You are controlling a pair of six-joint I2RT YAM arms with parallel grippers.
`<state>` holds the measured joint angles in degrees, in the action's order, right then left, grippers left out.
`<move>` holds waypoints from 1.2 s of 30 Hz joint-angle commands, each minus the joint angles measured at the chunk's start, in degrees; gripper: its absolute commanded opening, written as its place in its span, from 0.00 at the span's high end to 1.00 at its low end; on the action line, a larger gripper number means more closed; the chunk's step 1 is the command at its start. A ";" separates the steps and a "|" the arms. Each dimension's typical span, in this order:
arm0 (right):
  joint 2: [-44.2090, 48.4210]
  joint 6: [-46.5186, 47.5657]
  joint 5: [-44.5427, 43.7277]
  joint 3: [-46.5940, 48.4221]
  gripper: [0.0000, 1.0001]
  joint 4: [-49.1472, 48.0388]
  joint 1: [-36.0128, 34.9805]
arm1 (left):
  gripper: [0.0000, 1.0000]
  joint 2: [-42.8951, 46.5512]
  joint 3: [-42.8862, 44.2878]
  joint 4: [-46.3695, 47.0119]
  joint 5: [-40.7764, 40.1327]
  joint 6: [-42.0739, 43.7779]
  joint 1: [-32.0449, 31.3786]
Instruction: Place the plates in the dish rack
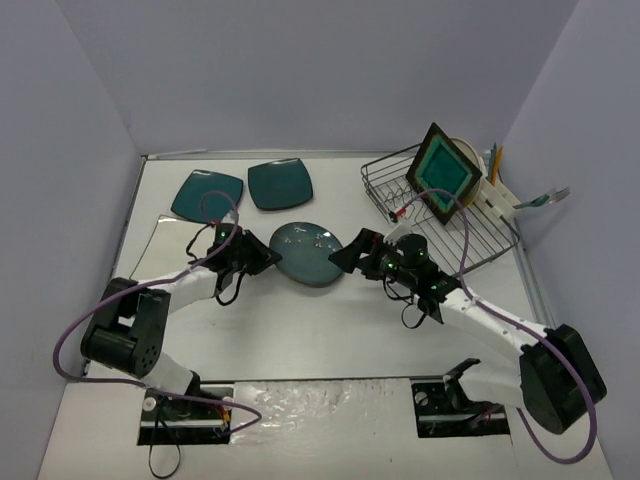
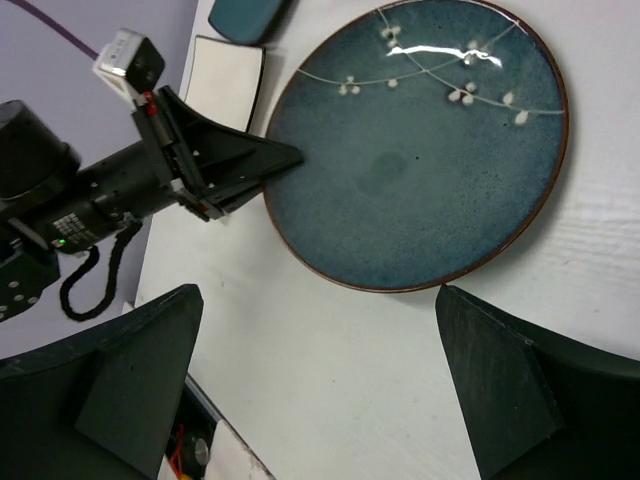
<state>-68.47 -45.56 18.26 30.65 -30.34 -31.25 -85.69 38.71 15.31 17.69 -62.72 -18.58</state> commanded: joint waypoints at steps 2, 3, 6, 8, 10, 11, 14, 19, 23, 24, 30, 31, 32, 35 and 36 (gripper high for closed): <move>-6.95 -7.50 -4.74 -0.75 0.00 -12.40 -1.53 | 1.00 11.45 0.00 3.24 1.90 -1.78 1.00; -8.37 -8.14 -4.85 -0.82 0.00 -13.26 -1.60 | 1.00 13.35 -0.59 3.05 2.15 -1.73 1.13; -11.18 -9.07 -4.88 -0.62 0.00 -14.92 -1.71 | 1.00 18.35 -1.79 2.31 2.14 -1.57 1.55; -14.12 -9.19 -4.42 -0.02 0.00 -15.58 -1.71 | 1.00 20.55 -2.69 2.01 2.56 -1.45 1.71; -15.91 -9.19 -3.57 0.83 0.00 -16.30 -1.71 | 1.00 22.33 -3.02 2.01 3.28 -1.65 1.85; -16.82 -9.20 -3.20 1.18 0.00 -16.93 -1.71 | 1.00 23.07 -3.20 2.20 3.72 -1.81 1.88; -19.03 -9.25 -1.65 2.26 0.00 -19.33 -1.77 | 1.00 24.73 -3.96 3.52 4.96 -2.40 1.88; -22.40 -9.98 3.34 3.45 0.03 -25.70 -1.62 | 1.00 26.27 -4.52 5.24 6.21 -3.11 1.88; -24.23 -10.49 5.98 3.87 0.11 -31.05 -1.60 | 1.00 26.65 -4.77 6.90 7.22 -4.32 1.88; -24.43 -10.72 6.74 3.79 0.14 -31.83 -1.53 | 1.00 26.73 -4.69 6.85 7.37 -4.24 1.88; -24.53 -11.85 8.75 3.28 0.50 -35.95 -0.99 | 1.00 26.77 -4.30 7.21 7.85 -3.61 1.95; -24.05 -11.88 8.88 3.07 0.57 -36.27 -0.81 | 1.00 26.70 -4.32 7.05 7.90 -3.43 1.95; -23.43 -11.82 9.00 2.86 0.64 -36.28 -0.64 | 1.00 26.67 -4.40 6.81 7.93 -3.22 1.92; -21.79 -11.22 9.16 2.40 0.79 -35.76 0.05 | 1.00 26.66 -4.44 6.14 7.88 -2.24 1.97; -20.66 -10.44 9.12 2.44 0.85 -34.79 0.36 | 1.00 26.55 -4.40 5.28 7.73 -1.65 1.97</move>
<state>-93.53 -58.37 25.24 31.86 -58.72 -31.04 -61.74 30.34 10.74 21.85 -63.66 -16.42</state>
